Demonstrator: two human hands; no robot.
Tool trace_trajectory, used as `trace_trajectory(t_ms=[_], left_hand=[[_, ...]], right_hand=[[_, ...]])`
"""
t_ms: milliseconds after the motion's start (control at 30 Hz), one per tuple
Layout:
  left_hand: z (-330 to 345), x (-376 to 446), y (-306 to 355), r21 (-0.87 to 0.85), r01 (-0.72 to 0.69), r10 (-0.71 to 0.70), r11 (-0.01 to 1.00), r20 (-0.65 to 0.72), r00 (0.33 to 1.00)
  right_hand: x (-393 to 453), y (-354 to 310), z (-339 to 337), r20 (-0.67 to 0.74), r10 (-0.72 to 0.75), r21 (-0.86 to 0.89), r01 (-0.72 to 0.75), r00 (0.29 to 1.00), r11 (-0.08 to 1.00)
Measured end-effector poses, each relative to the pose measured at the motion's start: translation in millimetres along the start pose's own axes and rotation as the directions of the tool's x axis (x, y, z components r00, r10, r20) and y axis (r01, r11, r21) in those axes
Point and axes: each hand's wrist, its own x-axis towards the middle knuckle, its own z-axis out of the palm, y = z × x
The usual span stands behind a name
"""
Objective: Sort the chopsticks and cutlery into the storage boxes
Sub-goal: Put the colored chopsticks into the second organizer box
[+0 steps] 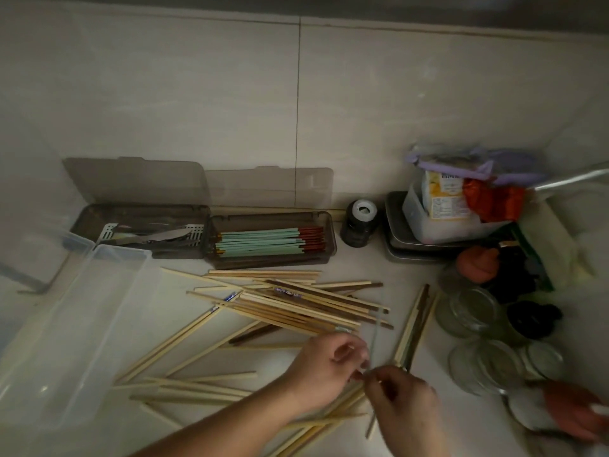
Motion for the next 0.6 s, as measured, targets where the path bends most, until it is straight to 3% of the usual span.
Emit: trace_trajectory(t_ms=[167, 267, 367, 500, 600], left_hand=[[-16, -4, 14, -0.103, -0.057, 0.038, 0.993, -0.177, 0.984], [-49, 3, 17, -0.073, -0.075, 0.056, 0.995, -0.238, 0.97], [-109, 26, 14, 0.209, -0.109, 0.181, 0.972, -0.368, 0.912], [-185, 56, 13, 0.589, 0.016, 0.326, 0.808, -0.469, 0.821], [-214, 77, 5, 0.737, 0.093, 0.346, 0.67, -0.42, 0.839]], right_hand=[[-1, -12, 20, 0.053, -0.218, 0.071, 0.214, 0.974, 0.974], [5, -18, 21, 0.102, -0.264, -0.03, 0.268, 0.959, 0.963], [14, -12, 18, 0.101, -0.245, -0.064, 0.252, 0.964, 0.966], [24, -5, 12, 0.116, -0.177, -0.092, 0.188, 0.977, 0.978], [33, -4, 12, 0.123, -0.164, -0.102, 0.177, 0.979, 0.979]])
